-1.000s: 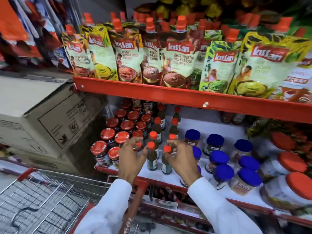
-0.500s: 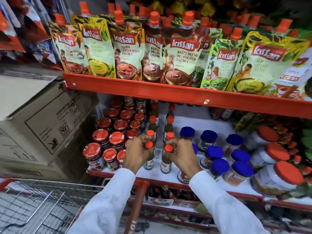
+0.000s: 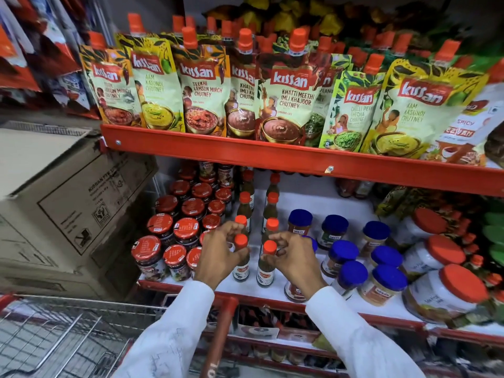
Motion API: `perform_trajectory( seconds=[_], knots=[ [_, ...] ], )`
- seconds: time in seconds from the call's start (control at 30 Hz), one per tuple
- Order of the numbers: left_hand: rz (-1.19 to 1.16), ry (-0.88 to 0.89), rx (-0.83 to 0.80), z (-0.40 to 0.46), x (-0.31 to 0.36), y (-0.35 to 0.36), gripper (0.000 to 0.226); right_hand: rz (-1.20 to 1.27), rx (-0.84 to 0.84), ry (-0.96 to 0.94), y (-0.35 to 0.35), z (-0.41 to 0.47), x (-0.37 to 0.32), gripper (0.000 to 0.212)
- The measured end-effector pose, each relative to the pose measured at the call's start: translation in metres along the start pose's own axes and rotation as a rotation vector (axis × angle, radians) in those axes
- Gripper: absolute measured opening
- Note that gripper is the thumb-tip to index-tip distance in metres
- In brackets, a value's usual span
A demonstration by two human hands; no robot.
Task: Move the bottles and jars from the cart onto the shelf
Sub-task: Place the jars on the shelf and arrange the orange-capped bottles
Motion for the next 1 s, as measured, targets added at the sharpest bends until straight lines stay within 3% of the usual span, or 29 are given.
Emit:
perform_trajectory(
  seconds=[0.33, 1.0],
  knots=[
    [0.057, -0.049, 0.056, -0.007, -0.002, 0.006, 0.024, 0.038, 0.013, -0.021, 0.000, -0.006, 0.000, 0.036],
    [0.076, -0.057, 0.059, -0.016, -0.001, -0.005, 0.040, 0.033, -0.042, -0.003, 0.003, -0.008, 0.000, 0.044]
  ],
)
Point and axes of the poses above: each hand's wrist, its own z-axis towards the middle knuckle, its own y-axis out of the palm, x = y × z, the point moved 7 cm from there along z, towards the middle knuckle, and after that the axes turned 13 degrees about z, right-handed, at the moved point
